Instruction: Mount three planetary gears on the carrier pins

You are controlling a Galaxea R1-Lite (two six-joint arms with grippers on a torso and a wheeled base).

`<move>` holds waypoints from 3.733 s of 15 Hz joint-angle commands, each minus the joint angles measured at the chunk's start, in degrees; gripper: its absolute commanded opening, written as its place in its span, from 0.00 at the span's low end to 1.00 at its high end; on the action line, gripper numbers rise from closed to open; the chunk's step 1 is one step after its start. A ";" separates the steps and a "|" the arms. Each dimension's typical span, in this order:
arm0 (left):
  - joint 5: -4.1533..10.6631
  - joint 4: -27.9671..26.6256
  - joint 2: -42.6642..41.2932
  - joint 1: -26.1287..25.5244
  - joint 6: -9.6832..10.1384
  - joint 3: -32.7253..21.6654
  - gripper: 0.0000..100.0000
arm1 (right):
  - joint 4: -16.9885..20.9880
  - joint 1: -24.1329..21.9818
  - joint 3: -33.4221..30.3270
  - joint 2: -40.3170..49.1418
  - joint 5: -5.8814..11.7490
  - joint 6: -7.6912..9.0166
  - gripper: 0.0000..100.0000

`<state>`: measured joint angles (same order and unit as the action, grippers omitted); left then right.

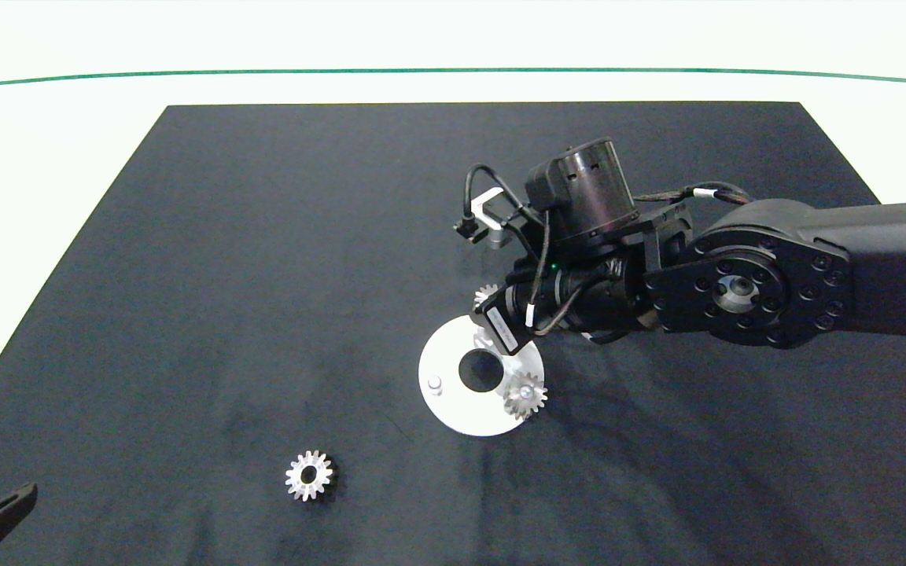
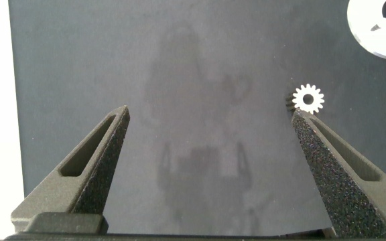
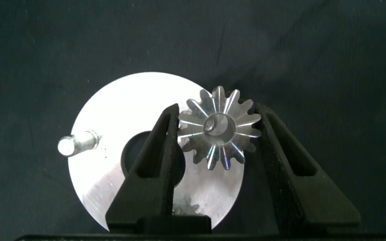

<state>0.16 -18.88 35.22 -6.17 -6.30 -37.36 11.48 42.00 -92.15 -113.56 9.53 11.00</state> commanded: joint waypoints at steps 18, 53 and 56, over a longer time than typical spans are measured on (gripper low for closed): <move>0.11 0.69 0.55 -1.39 -0.03 -0.25 1.00 | 0.12 0.37 -0.05 -0.18 0.05 2.72 0.13; 0.11 1.13 1.34 -1.39 -0.03 -0.25 1.00 | 0.03 0.45 0.13 -0.97 0.05 4.21 1.00; 0.11 1.22 1.61 -1.39 -0.03 -0.25 1.00 | 0.12 0.45 -0.14 -0.97 0.05 4.21 1.00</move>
<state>0.24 -17.64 36.68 -7.57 -6.30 -37.62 11.46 42.42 -92.22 -114.45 9.53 15.10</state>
